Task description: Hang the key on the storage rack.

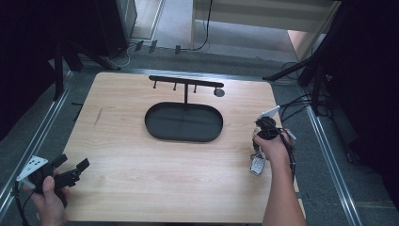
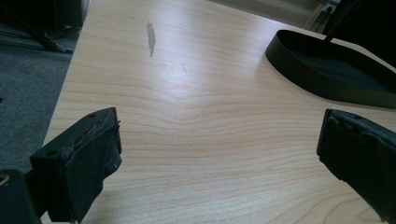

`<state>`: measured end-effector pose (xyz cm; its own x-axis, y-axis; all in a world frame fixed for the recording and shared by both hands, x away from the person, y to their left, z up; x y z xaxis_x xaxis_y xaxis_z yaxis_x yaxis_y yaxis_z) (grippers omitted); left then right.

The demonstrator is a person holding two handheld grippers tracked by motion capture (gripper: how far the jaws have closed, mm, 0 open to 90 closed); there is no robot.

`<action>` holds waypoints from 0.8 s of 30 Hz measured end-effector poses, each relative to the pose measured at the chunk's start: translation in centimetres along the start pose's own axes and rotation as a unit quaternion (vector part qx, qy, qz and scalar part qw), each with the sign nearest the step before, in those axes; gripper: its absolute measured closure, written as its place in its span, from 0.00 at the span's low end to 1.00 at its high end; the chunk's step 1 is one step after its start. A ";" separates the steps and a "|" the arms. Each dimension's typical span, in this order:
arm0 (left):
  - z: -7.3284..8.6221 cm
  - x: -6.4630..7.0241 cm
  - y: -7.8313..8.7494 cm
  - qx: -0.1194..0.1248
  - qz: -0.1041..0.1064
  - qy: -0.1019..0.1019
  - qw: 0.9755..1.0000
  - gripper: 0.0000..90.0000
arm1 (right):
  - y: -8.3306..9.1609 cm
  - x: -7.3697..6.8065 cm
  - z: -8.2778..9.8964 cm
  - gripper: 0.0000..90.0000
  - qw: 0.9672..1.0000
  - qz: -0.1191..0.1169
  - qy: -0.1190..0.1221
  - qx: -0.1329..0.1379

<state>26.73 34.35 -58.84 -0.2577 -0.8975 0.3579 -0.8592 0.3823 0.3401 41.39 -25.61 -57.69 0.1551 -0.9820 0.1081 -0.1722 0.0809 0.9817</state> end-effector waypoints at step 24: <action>0.0 0.0 0.0 -0.003 -0.001 -0.004 1.000 0.00 | 2.8 1.9 -2.2 0.93 0.978 0.029 -0.035 0.205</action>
<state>26.75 34.31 -58.87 -0.2595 -0.8999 0.3506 -0.8571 0.3819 0.3458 43.39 -26.89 -54.41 0.0684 -0.9882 0.1372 -0.5569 0.0762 0.8271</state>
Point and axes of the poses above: each handheld gripper's, and its own axes: y roughly backward along the jaws, z roughly out of its underside, x roughly to its right, the point moved 9 cm from there along -y, roughly forward along the jaws, and after that the axes turned 5 degrees about z, right-handed, at the moved point
